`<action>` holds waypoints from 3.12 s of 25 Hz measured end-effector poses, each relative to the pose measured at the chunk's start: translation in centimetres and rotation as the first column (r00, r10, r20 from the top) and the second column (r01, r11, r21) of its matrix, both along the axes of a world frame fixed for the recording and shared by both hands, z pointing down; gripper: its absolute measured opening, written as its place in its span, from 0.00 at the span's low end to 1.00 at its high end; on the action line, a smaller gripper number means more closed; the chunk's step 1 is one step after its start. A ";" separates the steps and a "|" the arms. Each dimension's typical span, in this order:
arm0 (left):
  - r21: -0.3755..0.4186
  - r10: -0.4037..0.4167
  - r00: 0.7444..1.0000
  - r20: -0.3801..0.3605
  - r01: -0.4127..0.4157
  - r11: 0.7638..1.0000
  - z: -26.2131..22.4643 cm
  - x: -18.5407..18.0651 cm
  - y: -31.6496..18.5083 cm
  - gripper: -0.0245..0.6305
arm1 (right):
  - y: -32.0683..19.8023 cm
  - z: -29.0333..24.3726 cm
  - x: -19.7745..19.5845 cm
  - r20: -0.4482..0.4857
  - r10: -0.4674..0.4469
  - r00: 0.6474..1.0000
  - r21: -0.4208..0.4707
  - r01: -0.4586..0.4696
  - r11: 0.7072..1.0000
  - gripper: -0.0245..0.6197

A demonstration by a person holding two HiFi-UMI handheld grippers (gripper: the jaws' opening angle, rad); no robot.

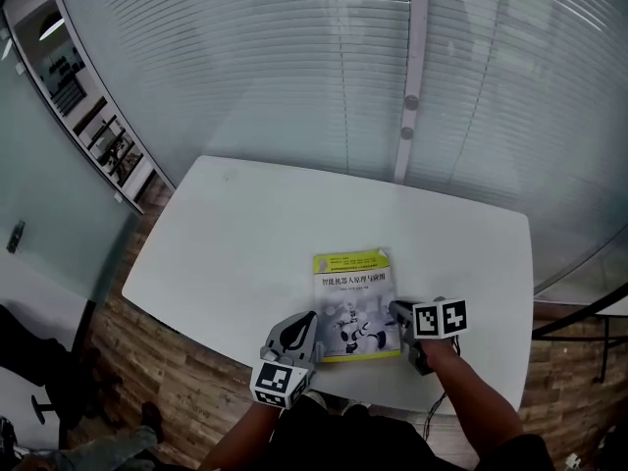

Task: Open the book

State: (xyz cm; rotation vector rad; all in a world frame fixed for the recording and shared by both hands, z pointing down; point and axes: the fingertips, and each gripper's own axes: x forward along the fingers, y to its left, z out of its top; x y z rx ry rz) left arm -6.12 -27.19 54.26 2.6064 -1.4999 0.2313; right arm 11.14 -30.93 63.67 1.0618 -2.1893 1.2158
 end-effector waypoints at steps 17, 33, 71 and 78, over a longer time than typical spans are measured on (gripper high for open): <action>-0.015 0.113 0.993 -0.027 -0.113 0.993 0.1 -4.4 -1.0 0.05 | 0.1 -1.8 0.3 -0.216 0.111 0.970 0.159 -0.078 0.984 0.09; -0.009 0.159 0.986 -0.058 -0.160 0.987 0.7 -10.7 -1.1 0.05 | 0.4 -7.4 -3.3 -0.563 0.227 0.795 0.387 0.010 0.922 0.08; -0.019 0.108 0.994 -0.033 -0.109 0.994 2.1 -28.4 3.3 0.05 | 5.6 -8.1 -33.2 -0.935 0.165 0.313 0.336 0.640 0.691 0.09; -0.017 0.071 0.997 -0.017 -0.071 0.997 1.6 -27.5 4.0 0.05 | 6.9 -4.2 -36.0 -0.910 0.081 0.407 0.363 0.687 0.629 0.05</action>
